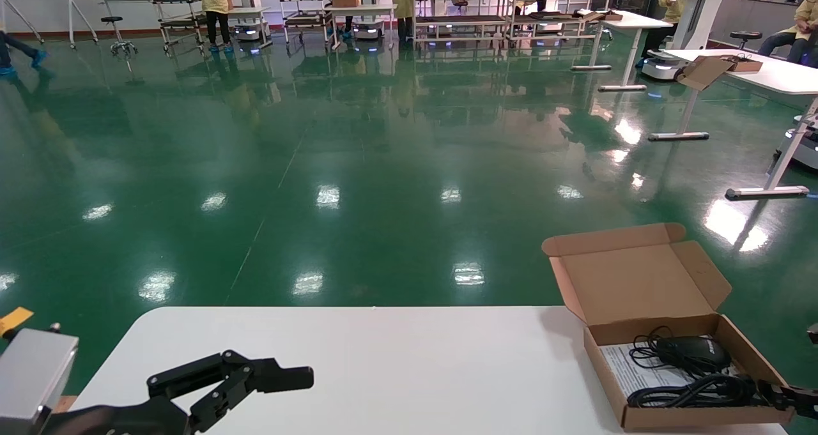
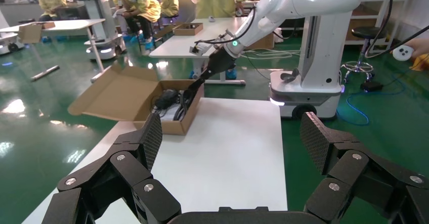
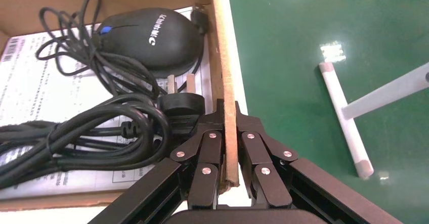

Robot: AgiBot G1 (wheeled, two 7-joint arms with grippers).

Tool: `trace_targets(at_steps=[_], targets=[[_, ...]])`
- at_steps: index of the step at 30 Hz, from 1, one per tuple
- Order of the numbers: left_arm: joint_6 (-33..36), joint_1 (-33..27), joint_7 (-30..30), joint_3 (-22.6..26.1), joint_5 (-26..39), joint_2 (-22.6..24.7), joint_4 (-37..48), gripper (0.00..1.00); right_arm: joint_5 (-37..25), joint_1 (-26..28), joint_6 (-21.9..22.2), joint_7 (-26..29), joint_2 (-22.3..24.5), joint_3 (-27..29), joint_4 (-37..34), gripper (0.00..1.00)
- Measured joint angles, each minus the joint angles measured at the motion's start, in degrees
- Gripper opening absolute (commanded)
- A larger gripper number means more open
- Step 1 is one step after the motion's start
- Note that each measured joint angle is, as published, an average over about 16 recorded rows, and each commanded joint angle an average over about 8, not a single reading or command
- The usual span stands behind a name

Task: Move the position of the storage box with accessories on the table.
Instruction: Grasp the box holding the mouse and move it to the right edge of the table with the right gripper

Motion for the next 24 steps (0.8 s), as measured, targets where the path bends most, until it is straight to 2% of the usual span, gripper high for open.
trace_targets(at_steps=[11,24], targets=[[0.00,0.00,0.00,0.00,0.00,0.00,0.00,1.00,1.23,-0.61,2.09,-2.70,-0.91,0.88,0.24,1.00],[0.00,0.00,0.00,0.00,0.00,0.00,0.00,1.00,2.63,0.39,2.06,-3.94,-0.68,1.87,-0.12,1.00]])
